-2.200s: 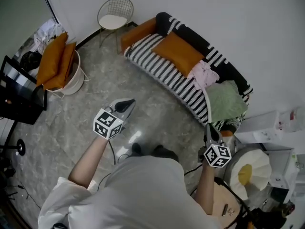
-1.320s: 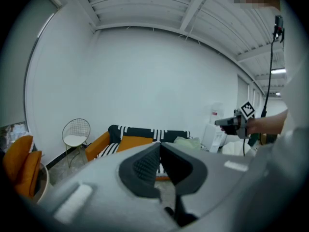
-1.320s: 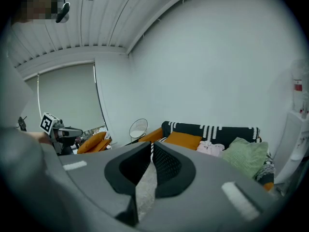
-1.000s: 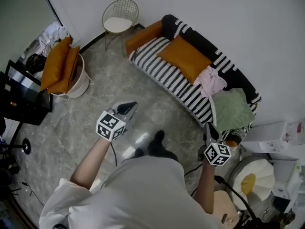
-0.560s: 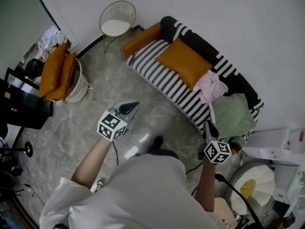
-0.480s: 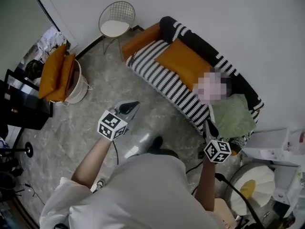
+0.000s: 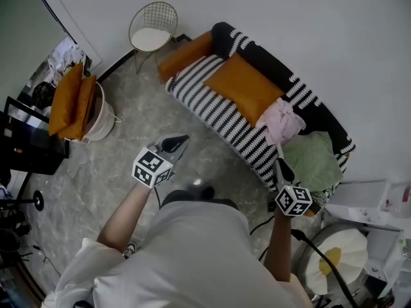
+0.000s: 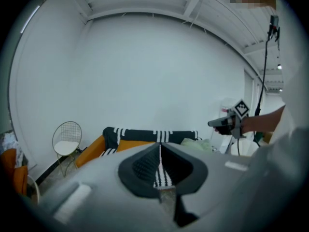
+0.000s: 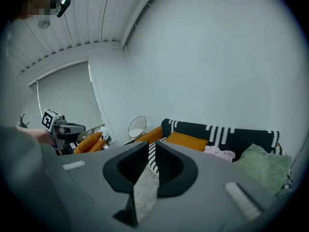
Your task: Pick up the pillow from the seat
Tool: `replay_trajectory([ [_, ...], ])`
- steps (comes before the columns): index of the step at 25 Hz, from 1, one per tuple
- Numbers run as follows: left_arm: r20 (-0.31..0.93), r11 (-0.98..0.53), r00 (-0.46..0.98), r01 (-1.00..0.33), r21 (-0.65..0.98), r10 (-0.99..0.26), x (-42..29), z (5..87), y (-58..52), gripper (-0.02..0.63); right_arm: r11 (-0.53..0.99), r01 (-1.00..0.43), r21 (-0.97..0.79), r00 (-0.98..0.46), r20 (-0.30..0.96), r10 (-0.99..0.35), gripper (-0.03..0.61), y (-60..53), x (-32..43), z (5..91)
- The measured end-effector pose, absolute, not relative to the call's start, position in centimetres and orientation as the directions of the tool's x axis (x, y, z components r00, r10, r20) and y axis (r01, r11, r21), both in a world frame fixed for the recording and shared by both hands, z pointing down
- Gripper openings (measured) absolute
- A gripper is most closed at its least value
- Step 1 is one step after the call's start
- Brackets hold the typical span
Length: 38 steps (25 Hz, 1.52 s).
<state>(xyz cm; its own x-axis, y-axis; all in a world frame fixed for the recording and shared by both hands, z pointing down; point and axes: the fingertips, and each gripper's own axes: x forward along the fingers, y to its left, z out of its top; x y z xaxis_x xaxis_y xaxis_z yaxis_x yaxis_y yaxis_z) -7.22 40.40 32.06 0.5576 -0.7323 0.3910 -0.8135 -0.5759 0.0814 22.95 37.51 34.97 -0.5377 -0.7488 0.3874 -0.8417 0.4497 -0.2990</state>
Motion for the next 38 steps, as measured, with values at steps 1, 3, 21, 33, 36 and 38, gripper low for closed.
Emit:
replay_trajectory([
  [1,0.395,-0.578,0.559,-0.812,0.084,-0.729,-6.9,32.3,40.2,0.008,0.450,-0.841,-0.301,-0.539,0.391,-0.746,0.048,37.2,23.0,35.1],
  [3,0.403,-0.581,0.562,-0.809,0.088,-0.722,-6.6,32.6,39.7,0.009,0.450,-0.839,-0.305,-0.542,0.397,-0.741,0.048,36.7,23.1,35.4],
  [21,0.453,-0.596,0.590,-0.789,0.148,-0.668,-8.3,35.5,29.0,0.009,0.398,-0.863,-0.312,-0.504,0.459,-0.732,0.057,28.9,21.1,37.8],
  [33,0.487,-0.646,0.648,-0.736,0.202,-0.586,-12.4,37.1,16.4,0.002,0.348,-0.887,-0.304,-0.460,0.503,-0.732,0.055,18.3,15.3,38.8],
  [36,0.501,-0.661,0.665,-0.717,0.220,-0.554,-13.8,38.0,13.6,0.002,0.328,-0.896,-0.299,-0.441,0.522,-0.730,0.057,16.0,13.5,39.6],
  [38,0.513,-0.668,0.670,-0.709,0.226,-0.537,-14.7,38.7,12.0,0.002,0.316,-0.903,-0.292,-0.428,0.535,-0.728,0.057,14.7,12.4,40.3],
])
